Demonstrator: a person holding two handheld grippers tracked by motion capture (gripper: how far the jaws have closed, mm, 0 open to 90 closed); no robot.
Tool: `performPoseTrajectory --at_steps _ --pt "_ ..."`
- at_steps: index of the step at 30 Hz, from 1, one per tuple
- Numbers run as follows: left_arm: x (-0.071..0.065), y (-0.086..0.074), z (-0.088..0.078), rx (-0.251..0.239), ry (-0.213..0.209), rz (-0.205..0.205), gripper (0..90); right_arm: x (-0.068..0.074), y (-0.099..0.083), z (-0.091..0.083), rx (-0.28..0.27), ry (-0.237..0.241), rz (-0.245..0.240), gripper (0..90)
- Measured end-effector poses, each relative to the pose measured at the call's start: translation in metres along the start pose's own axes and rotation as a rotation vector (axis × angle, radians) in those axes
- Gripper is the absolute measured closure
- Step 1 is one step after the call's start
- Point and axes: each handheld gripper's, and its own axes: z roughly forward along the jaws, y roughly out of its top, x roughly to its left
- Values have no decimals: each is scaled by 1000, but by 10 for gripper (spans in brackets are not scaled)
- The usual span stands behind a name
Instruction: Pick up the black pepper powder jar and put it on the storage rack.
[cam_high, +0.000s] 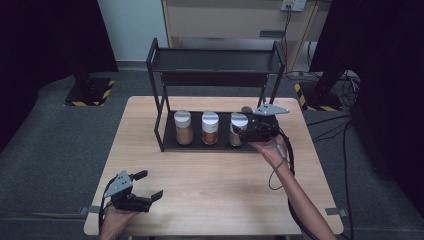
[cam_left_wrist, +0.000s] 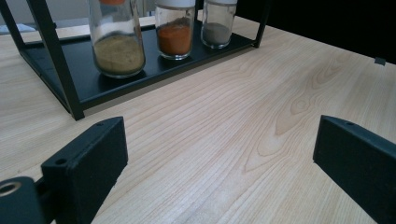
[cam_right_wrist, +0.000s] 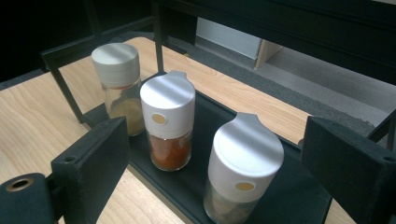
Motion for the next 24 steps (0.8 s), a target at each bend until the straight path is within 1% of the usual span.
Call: performPoseTrajectory --at_steps 5,10,14,16,18,19,20,24 --pt "0 0 0 -1 -1 6 22 0 -6 -7 -5 12 -4 85" --pt "-1 1 0 5 -5 12 22 2 -14 -18 -20 28 -4 85" --pt "0 0 0 3 -6 11 22 4 -20 -29 -40 37 -14 85" --pt "0 0 -1 -1 -6 8 23 6 -22 -35 -43 47 -12 85" --pt "0 0 -1 -1 -7 12 22 8 -24 -41 -45 52 -24 85" --pt "0 0 -1 -1 -7 12 22 8 -24 -41 -45 52 -24 85" --pt "-1 0 -1 -1 -6 13 22 10 -26 -48 -52 56 -30 85" --pt "-1 0 -1 -1 -8 15 22 13 -31 -61 -67 65 -34 85"
